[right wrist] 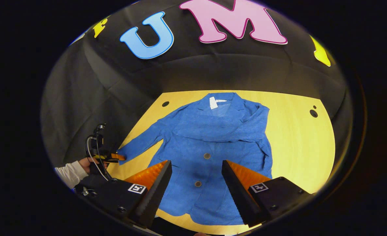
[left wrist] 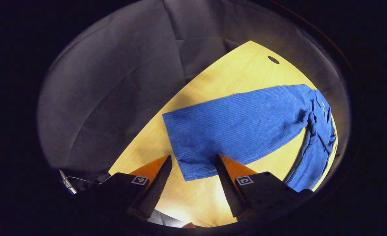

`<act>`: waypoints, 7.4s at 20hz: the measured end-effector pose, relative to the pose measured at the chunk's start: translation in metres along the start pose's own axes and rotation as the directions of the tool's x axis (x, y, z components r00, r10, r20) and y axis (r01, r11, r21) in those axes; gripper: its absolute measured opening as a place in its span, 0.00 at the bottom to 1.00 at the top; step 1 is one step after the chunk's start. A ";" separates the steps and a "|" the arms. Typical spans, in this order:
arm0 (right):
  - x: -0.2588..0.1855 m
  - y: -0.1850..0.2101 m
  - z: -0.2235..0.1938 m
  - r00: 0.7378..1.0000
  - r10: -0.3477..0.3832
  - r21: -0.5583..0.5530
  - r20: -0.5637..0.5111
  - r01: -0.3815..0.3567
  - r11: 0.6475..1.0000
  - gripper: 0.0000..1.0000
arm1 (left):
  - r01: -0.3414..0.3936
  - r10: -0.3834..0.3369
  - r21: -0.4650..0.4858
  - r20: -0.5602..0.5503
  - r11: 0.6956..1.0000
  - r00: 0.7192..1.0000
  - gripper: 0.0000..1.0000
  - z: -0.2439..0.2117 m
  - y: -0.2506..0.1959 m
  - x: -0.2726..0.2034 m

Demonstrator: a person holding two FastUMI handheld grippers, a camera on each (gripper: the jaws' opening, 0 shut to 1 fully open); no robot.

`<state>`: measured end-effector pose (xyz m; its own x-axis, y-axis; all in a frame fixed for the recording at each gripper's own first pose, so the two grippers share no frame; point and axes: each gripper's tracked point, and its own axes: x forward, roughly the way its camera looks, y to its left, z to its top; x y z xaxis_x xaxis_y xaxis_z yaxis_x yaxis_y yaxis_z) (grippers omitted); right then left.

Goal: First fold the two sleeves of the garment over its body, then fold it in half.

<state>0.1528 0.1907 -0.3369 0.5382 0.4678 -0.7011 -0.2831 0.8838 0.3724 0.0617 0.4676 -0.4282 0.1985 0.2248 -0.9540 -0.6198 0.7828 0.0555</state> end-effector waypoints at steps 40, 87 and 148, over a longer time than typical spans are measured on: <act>-0.091 -0.095 -0.034 0.991 -0.051 0.041 0.120 0.046 0.998 0.98 | 0.223 -0.574 0.789 0.192 0.573 0.796 0.00 0.037 -0.512 -0.218; -0.076 -0.155 -0.234 0.852 -0.209 0.237 -0.481 0.355 0.904 0.99 | 0.161 -0.051 0.485 -0.232 0.860 0.971 0.84 -0.202 -0.163 -0.069; -0.032 -0.117 0.180 0.862 -0.441 0.027 0.251 0.449 0.893 0.09 | 0.317 -0.454 0.468 0.215 0.825 0.865 0.08 0.057 -0.340 -0.241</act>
<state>0.3119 0.0718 -0.2490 0.7876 0.0127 -0.6161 0.0102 0.9994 0.0337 0.2682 0.1805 -0.2007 0.6164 -0.0361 -0.7866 -0.0930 0.9886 -0.1182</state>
